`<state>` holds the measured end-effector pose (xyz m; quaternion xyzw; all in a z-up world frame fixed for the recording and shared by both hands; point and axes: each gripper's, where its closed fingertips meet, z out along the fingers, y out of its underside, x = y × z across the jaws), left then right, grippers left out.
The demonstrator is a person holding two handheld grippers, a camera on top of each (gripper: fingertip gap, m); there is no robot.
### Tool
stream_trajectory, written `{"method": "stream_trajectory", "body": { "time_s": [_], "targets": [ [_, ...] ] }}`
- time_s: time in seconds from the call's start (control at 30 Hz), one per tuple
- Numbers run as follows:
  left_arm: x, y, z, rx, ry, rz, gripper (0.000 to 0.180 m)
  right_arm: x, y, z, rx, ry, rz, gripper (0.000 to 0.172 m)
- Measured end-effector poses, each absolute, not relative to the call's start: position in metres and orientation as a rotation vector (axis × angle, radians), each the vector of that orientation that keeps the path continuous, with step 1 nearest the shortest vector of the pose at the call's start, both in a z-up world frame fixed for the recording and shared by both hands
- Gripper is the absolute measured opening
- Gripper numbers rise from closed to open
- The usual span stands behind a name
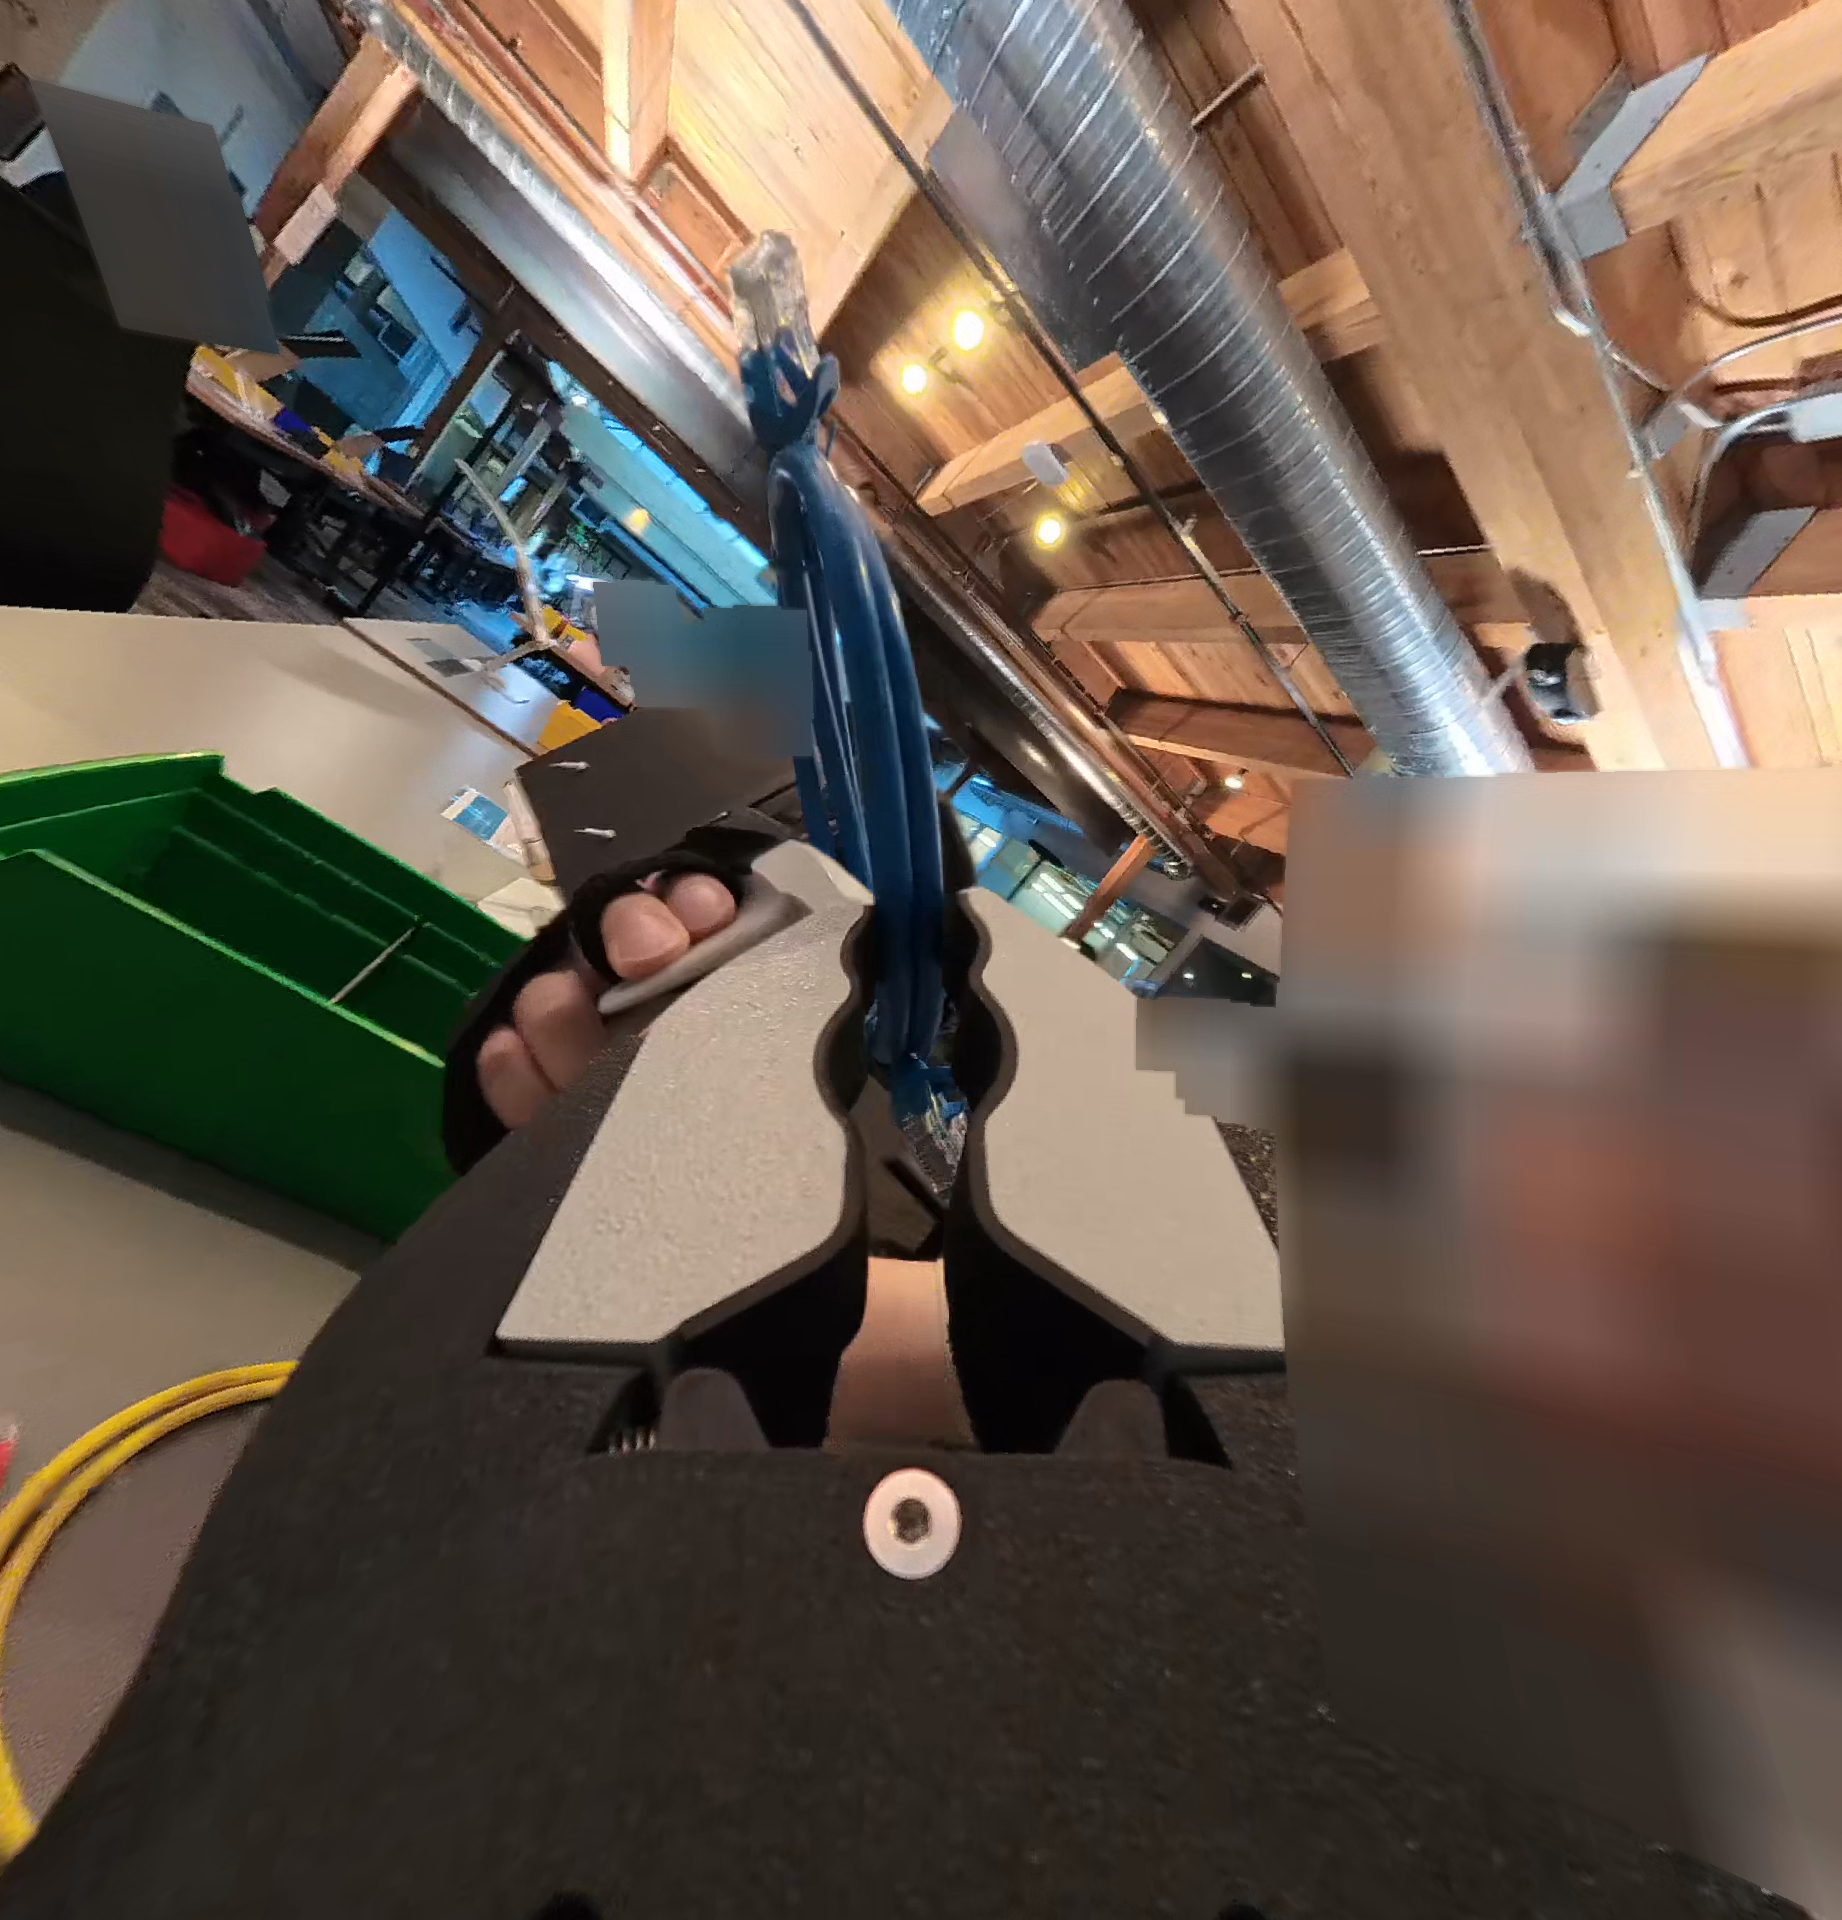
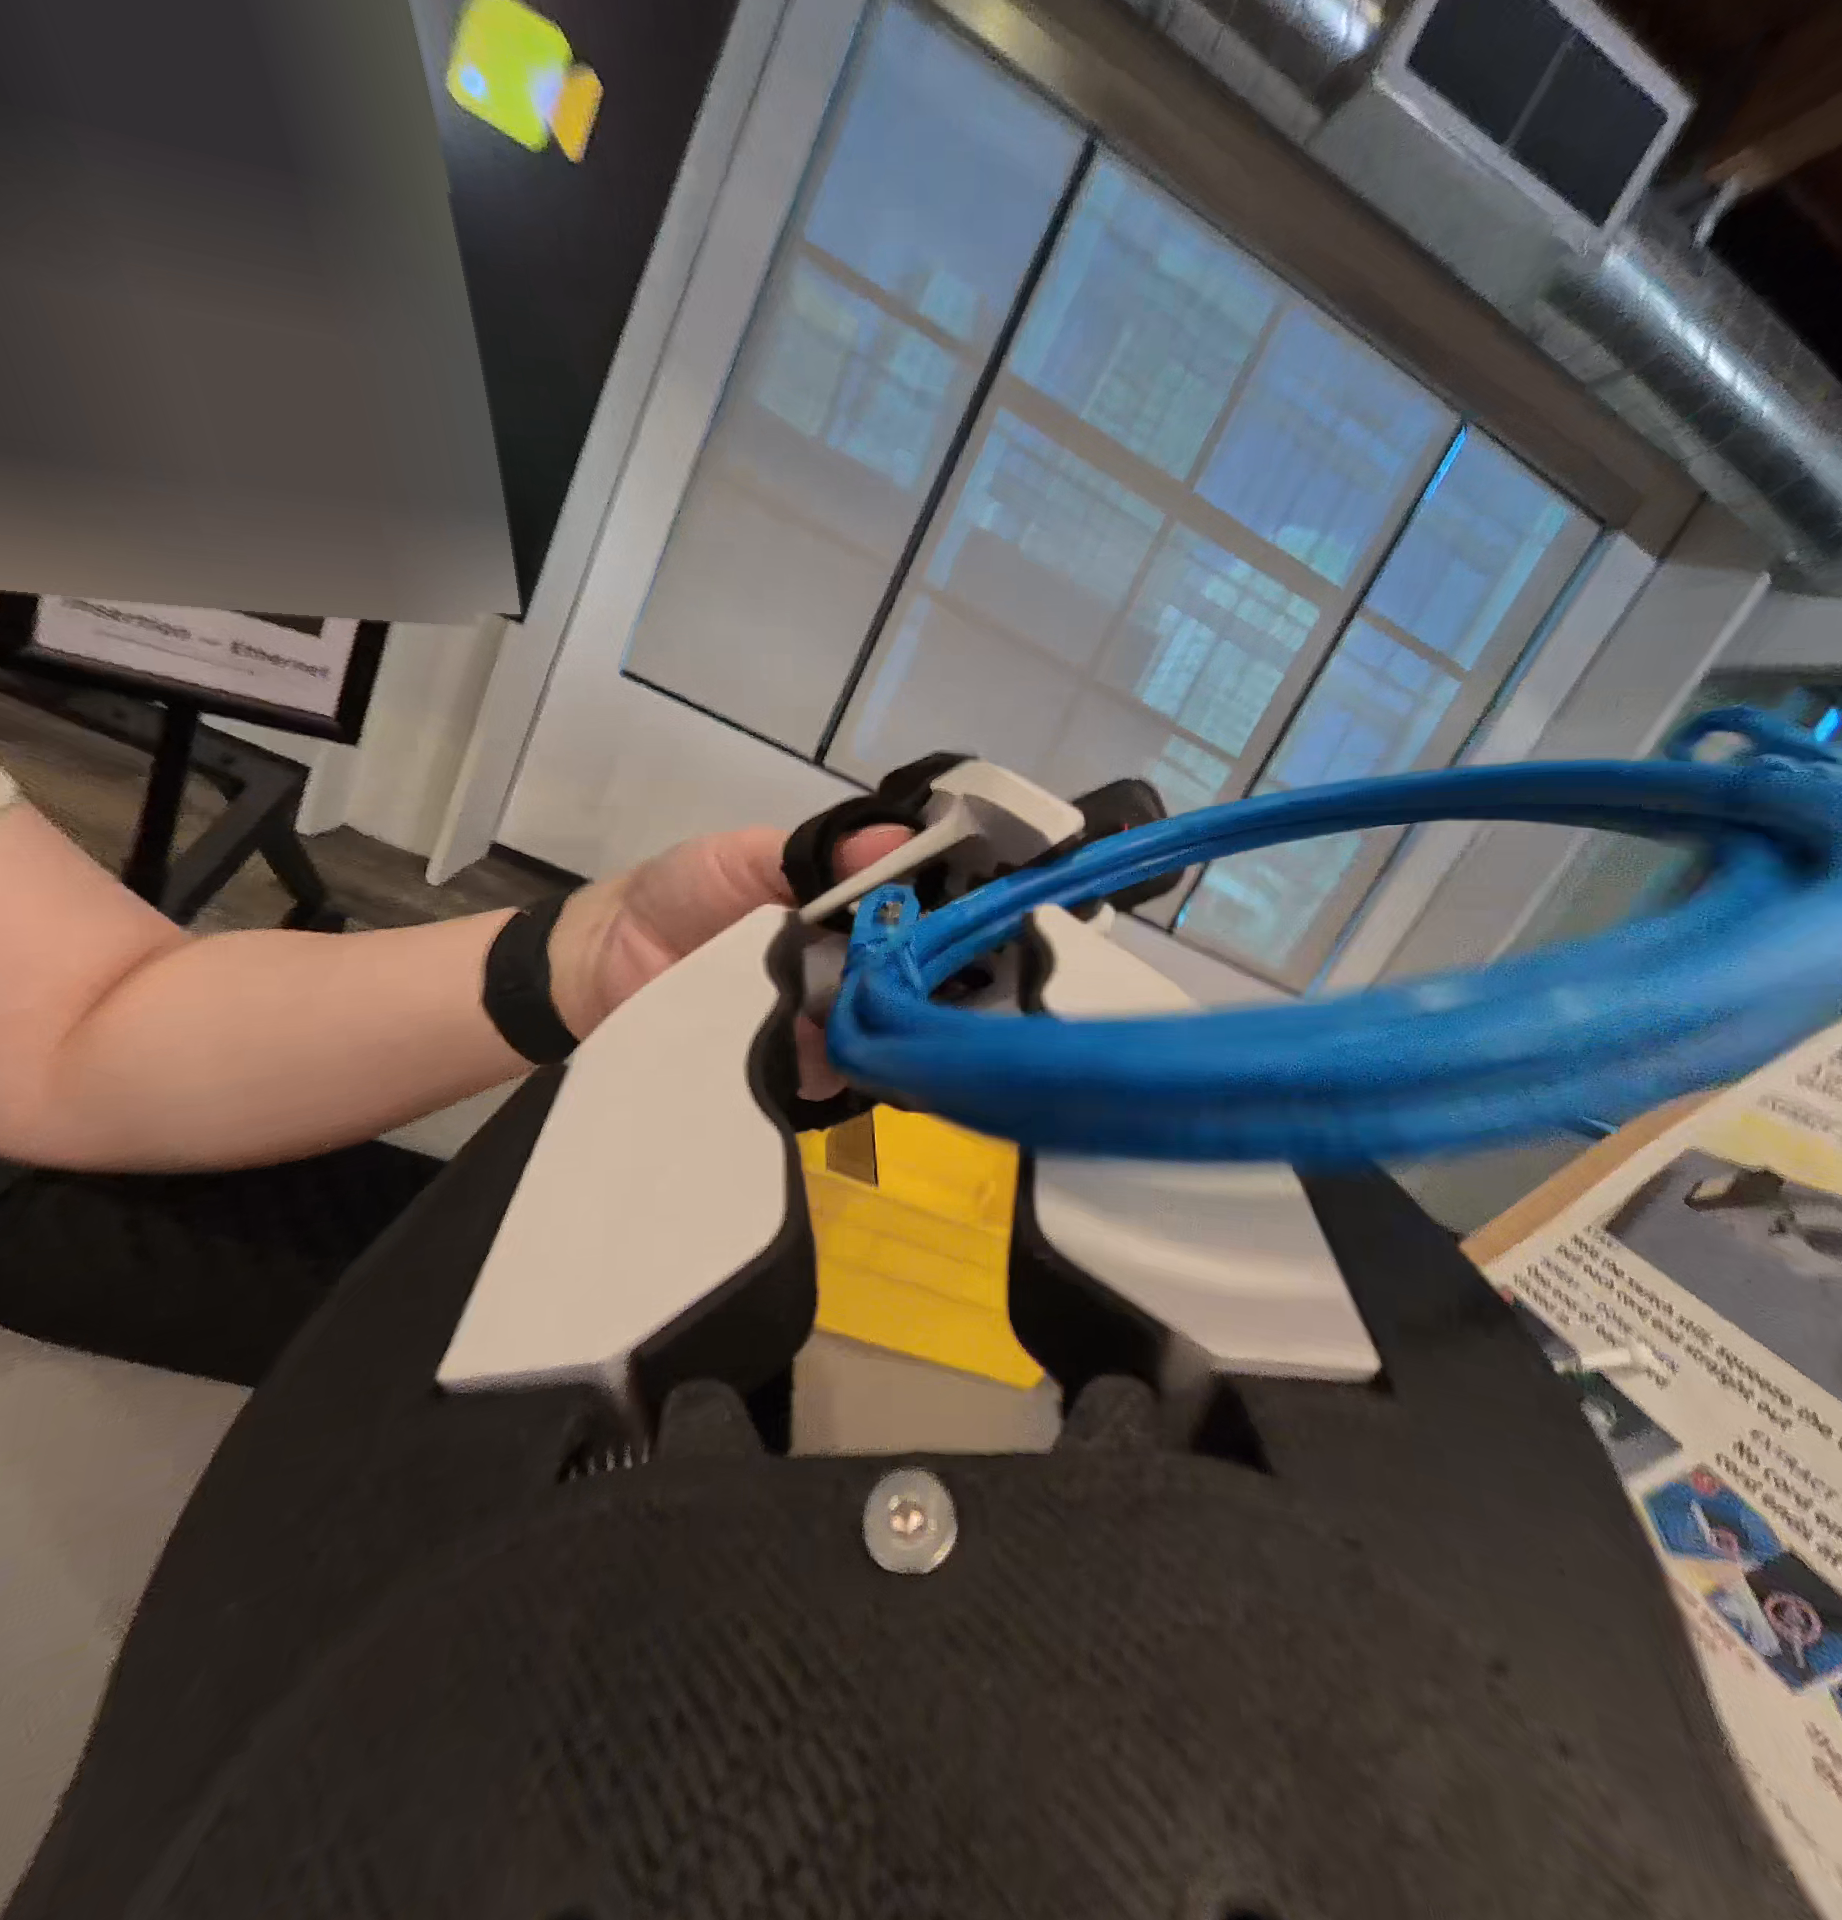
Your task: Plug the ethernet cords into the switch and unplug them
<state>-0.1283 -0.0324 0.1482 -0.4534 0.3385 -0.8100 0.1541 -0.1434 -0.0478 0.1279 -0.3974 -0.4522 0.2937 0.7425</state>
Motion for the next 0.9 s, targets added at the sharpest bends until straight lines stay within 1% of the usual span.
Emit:
{"method": "stream_trajectory", "body": {
  "time_s": [0.03, 0.07, 0.1, 0.13, 0.23, 0.37, 0.43, 0.5, 0.53, 0.57, 0.67, 0.8, 0.9],
  "targets": [
    [-0.125, -0.031, 0.145, -1.317, 0.961, -2.302, 0.012, -0.147, -0.042, 0.123, -0.906, -0.999, 0.621, 0.042],
    [-0.124, -0.030, 0.146, -1.313, 0.942, -2.310, 0.011, -0.149, -0.039, 0.121, -0.909, -0.990, 0.592, 0.040],
    [-0.124, -0.030, 0.146, -1.307, 0.940, -2.330, 0.011, -0.149, -0.037, 0.121, -0.914, -0.986, 0.572, 0.031],
    [-0.125, -0.029, 0.146, -1.305, 0.942, -2.333, 0.011, -0.148, -0.036, 0.120, -0.927, -0.982, 0.567, 0.028],
    [-0.128, -0.022, 0.150, -1.277, 0.913, -2.245, 0.011, -0.147, -0.031, 0.123, -0.971, -0.927, 0.628, 0.022],
    [-0.134, -0.016, 0.157, -1.227, 0.865, -2.194, 0.011, -0.152, -0.028, 0.128, -0.967, -0.823, 0.733, 0.023],
    [-0.135, -0.015, 0.158, -1.225, 0.859, -2.198, 0.011, -0.155, -0.028, 0.126, -0.958, -0.829, 0.703, 0.024],
    [-0.135, -0.017, 0.159, -1.216, 0.858, -2.220, 0.015, -0.156, -0.029, 0.126, -0.934, -0.823, 0.689, 0.023],
    [-0.135, -0.017, 0.159, -1.213, 0.853, -2.234, 0.011, -0.155, -0.029, 0.127, -0.927, -0.812, 0.686, 0.022],
    [-0.134, -0.018, 0.160, -1.206, 0.845, -2.240, 0.011, -0.154, -0.028, 0.127, -0.925, -0.793, 0.674, 0.020],
    [-0.134, -0.016, 0.161, -1.183, 0.819, -2.234, 0.011, -0.152, -0.025, 0.132, -0.920, -0.708, 0.662, 0.024],
    [-0.135, -0.015, 0.162, -1.156, 0.808, -2.236, 0.011, -0.156, -0.026, 0.133, -0.920, -0.652, 0.796, 0.028],
    [-0.133, -0.014, 0.160, -1.167, 0.816, -2.219, 0.010, -0.153, -0.022, 0.131, -0.938, -0.656, 0.795, 0.021]
  ]
}}
